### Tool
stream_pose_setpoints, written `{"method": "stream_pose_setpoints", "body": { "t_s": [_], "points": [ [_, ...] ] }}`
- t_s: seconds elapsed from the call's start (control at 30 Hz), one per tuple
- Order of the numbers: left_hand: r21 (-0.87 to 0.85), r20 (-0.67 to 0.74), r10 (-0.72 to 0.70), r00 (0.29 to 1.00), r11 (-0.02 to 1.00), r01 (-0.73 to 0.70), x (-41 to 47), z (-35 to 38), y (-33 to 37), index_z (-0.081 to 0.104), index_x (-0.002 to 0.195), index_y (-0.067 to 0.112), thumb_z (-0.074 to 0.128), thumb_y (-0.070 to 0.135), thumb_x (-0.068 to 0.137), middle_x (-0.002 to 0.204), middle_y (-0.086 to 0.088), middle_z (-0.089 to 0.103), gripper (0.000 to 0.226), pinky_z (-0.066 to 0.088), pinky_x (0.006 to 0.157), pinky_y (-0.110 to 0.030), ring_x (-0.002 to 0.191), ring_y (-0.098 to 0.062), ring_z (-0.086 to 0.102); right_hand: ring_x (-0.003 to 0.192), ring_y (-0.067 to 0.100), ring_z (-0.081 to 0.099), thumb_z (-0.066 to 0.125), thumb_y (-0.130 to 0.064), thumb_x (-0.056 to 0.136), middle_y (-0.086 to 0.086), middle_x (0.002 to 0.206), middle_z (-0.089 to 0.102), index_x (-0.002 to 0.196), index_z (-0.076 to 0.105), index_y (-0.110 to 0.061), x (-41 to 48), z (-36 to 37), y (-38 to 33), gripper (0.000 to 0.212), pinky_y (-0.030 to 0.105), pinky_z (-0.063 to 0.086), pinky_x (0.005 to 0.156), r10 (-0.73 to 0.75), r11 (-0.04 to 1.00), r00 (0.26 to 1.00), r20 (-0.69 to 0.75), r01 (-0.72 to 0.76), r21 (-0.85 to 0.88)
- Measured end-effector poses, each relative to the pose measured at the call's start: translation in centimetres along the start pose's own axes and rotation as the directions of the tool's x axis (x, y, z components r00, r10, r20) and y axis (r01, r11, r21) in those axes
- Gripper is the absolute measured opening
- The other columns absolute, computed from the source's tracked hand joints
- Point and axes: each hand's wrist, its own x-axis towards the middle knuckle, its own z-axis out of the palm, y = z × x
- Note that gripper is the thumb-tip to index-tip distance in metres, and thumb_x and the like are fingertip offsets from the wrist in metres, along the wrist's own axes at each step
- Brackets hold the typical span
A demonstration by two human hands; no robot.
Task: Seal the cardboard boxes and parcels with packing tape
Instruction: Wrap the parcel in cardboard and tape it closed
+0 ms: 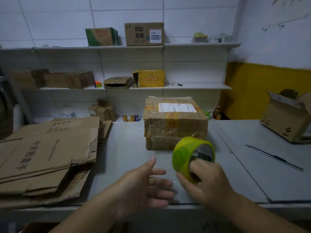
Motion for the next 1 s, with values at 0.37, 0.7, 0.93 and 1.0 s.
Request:
{"method": "stream_pose_setpoints", "body": {
  "t_s": [0.37, 0.7, 0.93, 1.0],
  "points": [
    [0.106, 0.049, 0.195, 0.98, 0.974, -0.199, -0.6, 1.6, 0.1, 0.061, 0.082, 0.009, 0.066, 0.027, 0.076, 0.069, -0.005, 0.063, 0.02, 0.051, 0.051, -0.026, 0.06, -0.015, 0.061, 0.052, 0.02, 0.044, 0.07, -0.024, 0.079, 0.004, 0.06, 0.05, 0.066, 0.048, -0.02, -0.1, 0.7, -0.2, 0.026, 0.028, 0.028, 0.048, -0.113, 0.978, 0.99, -0.083, 0.096, -0.187],
    [0.29, -0.056, 0.401, 0.915, 0.883, -0.369, -0.4, 2.7, 1.4, 0.067, 0.083, 0.003, 0.052, 0.013, 0.095, 0.079, -0.013, 0.072, 0.021, 0.057, 0.062, -0.028, 0.072, -0.018, 0.07, 0.061, 0.018, 0.046, 0.067, -0.035, 0.081, 0.003, 0.065, 0.055, 0.071, 0.055, -0.019, -2.0, 0.8, 0.6, 0.022, 0.024, 0.032, 0.055, 0.002, 0.976, 0.999, -0.047, -0.012, -0.217],
    [0.742, 0.103, 0.567, 0.817, 0.503, -0.443, -0.1, 3.4, 2.9, 0.071, 0.079, 0.024, 0.054, 0.02, 0.094, 0.084, 0.005, 0.071, 0.023, 0.055, 0.081, -0.026, 0.084, -0.007, 0.065, 0.067, -0.005, 0.061, 0.045, -0.069, 0.086, -0.023, 0.074, 0.064, 0.08, 0.071, -0.034, -1.6, -4.6, -0.2, 0.045, 0.012, 0.046, 0.061, 0.259, 0.95, 0.879, 0.401, -0.306, 0.057],
    [0.799, 0.158, 0.546, 0.823, 0.419, -0.431, -0.3, 3.5, 3.4, 0.069, 0.082, 0.026, 0.053, 0.022, 0.094, 0.09, 0.006, 0.07, 0.02, 0.054, 0.084, -0.026, 0.086, -0.008, 0.064, 0.053, 0.004, 0.057, 0.062, -0.051, 0.086, -0.012, 0.06, 0.06, 0.063, 0.062, -0.027, -0.4, -7.0, 0.2, 0.033, 0.017, 0.046, 0.052, 0.223, 0.922, 0.965, 0.139, -0.255, 0.292]
  ]
}}
